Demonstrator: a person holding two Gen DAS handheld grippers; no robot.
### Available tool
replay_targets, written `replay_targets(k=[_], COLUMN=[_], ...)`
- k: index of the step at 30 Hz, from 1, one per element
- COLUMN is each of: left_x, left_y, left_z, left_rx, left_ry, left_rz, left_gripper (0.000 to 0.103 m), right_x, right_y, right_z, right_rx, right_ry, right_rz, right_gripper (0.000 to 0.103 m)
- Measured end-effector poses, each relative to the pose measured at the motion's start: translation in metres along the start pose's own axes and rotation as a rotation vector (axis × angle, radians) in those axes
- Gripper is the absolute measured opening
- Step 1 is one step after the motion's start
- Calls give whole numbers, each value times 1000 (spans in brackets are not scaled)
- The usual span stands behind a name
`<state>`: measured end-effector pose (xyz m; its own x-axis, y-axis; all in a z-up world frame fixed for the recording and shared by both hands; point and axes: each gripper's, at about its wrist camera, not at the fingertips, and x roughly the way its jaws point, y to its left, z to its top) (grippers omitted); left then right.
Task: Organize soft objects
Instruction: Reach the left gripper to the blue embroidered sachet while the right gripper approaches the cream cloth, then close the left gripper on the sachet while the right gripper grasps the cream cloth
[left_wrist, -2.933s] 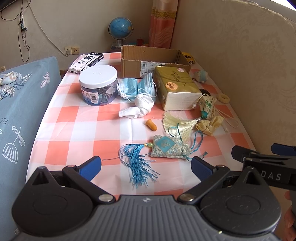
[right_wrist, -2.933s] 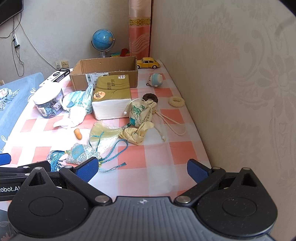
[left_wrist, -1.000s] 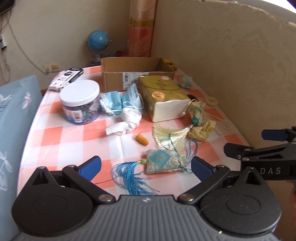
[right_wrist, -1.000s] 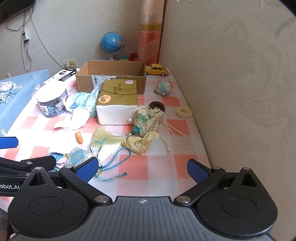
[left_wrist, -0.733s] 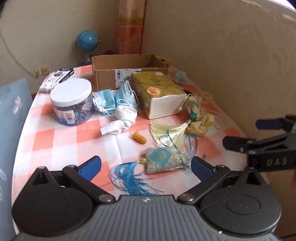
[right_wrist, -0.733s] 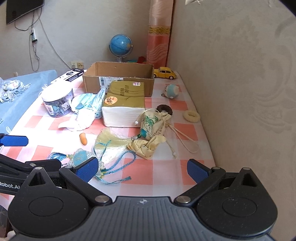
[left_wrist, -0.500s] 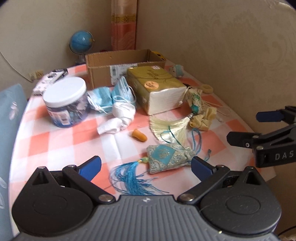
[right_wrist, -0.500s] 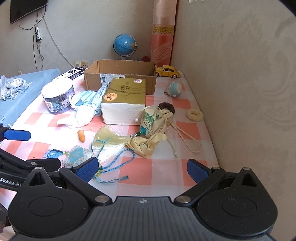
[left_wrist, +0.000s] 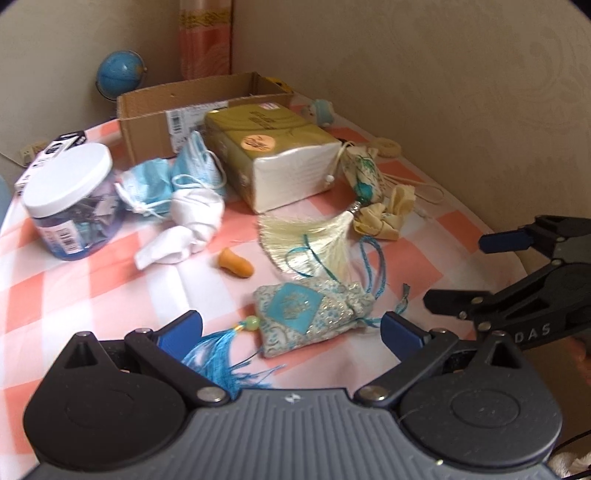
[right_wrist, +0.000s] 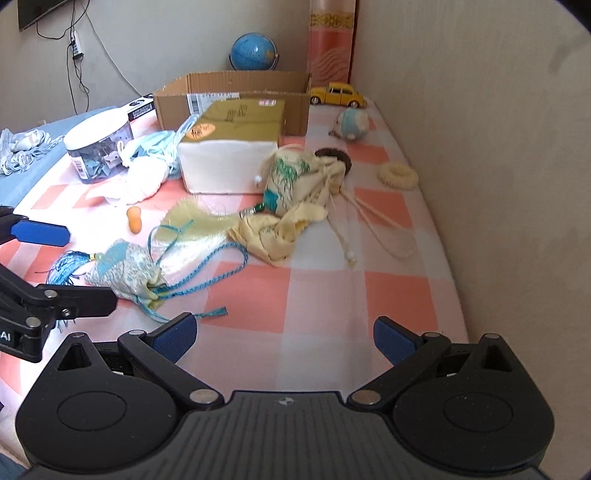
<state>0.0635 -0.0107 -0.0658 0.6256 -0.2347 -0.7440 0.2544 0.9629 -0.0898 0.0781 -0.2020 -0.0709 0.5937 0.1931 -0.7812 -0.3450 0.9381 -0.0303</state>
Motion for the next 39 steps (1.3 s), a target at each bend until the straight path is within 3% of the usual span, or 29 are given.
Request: replay_targets(k=[5, 13, 19, 25, 35, 39], left_x=[15, 31, 29, 21, 5, 3], left_y=[-6, -12, -18, -10, 24, 33], left_z=[4, 6, 3, 2, -7, -8], left_rx=[10, 18, 77, 53, -45, -67], left_ry=[16, 21, 1, 4, -1, -7], left_rz=[-18, -21, 26, 31, 92, 106], left_gripper=[100, 98, 81, 65, 65, 65], right_x=[8, 15, 14, 16, 31, 38], right_y=[-5, -13, -19, -13, 4, 12], right_z=[-3, -4, -2, 1, 15, 26], right_rx=[8, -17, -3, -21, -61, -81], right_ry=[8, 8, 3, -3, -18, -42], right_rz=[25, -25, -29, -22, 2, 8], right_gripper=[103, 103, 103, 103, 103, 94])
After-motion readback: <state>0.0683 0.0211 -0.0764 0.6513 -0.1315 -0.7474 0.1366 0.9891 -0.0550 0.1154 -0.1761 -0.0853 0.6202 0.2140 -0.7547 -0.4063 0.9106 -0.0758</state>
